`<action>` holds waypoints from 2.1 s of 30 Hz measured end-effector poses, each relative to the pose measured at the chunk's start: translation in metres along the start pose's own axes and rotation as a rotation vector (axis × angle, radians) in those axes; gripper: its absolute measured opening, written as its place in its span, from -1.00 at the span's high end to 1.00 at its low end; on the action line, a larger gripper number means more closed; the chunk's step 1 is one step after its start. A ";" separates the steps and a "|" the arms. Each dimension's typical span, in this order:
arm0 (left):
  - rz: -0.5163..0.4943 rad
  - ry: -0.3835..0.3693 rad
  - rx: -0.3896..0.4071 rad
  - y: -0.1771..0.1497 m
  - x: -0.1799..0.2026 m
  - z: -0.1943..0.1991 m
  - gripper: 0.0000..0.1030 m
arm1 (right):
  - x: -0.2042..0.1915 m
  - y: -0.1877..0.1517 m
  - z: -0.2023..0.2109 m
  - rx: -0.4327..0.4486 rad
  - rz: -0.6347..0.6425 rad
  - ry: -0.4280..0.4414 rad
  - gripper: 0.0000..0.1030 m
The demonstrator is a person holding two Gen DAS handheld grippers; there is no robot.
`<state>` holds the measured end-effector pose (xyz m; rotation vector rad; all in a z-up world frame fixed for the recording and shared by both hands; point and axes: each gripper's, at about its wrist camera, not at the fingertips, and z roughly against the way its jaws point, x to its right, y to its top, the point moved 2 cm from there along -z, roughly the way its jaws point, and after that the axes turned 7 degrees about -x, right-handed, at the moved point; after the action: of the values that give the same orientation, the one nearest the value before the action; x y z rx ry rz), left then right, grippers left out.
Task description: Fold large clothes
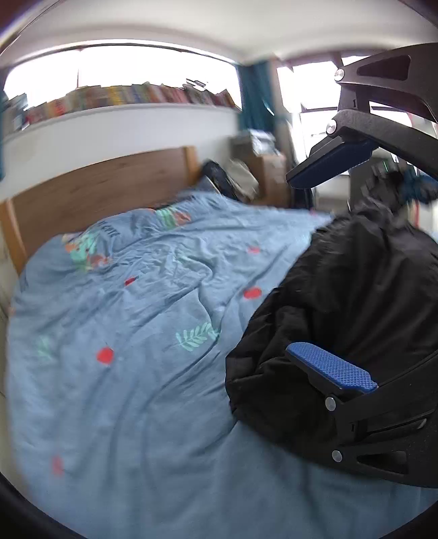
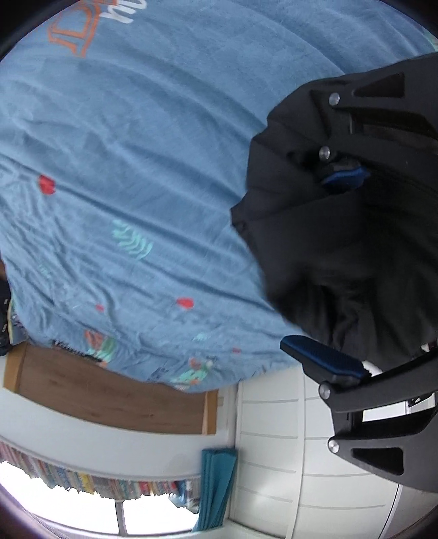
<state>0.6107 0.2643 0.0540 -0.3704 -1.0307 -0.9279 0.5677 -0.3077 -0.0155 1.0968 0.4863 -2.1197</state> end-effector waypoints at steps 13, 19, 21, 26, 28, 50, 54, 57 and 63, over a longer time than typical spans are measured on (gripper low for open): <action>-0.481 0.404 -0.094 -0.113 0.049 -0.057 -0.76 | -0.088 -0.088 0.045 -0.003 0.482 -0.135 -0.55; -0.615 0.463 -0.153 -0.143 0.057 -0.097 -0.75 | -0.094 -0.168 -0.011 -0.090 0.691 -0.259 -0.55; -0.662 0.484 -0.166 -0.145 0.062 -0.111 -0.75 | -0.095 -0.185 -0.032 -0.116 0.724 -0.273 -0.55; -0.736 0.550 -0.168 -0.126 0.072 -0.148 -0.75 | -0.102 -0.193 -0.073 -0.121 0.801 -0.368 -0.55; -0.750 0.569 -0.181 -0.115 0.075 -0.164 -0.75 | -0.106 -0.183 -0.086 -0.105 0.814 -0.399 -0.55; -0.604 0.694 -0.297 -0.049 0.006 -0.278 -0.99 | -0.072 -0.106 -0.209 -0.160 0.797 -0.645 -0.89; -0.609 0.713 -0.285 -0.045 0.003 -0.287 -0.99 | -0.064 -0.098 -0.221 -0.157 0.798 -0.653 -0.97; -0.618 0.740 -0.294 -0.045 0.006 -0.289 -0.99 | -0.064 -0.095 -0.228 -0.161 0.800 -0.678 -0.97; -0.577 0.720 -0.315 -0.045 0.024 -0.262 -0.98 | -0.082 -0.101 -0.208 -0.201 0.784 -0.682 -0.96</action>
<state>0.7284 0.0545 -0.0624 0.0317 -0.3126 -1.6008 0.6451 -0.0802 -0.0662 0.3026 -0.0671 -1.5454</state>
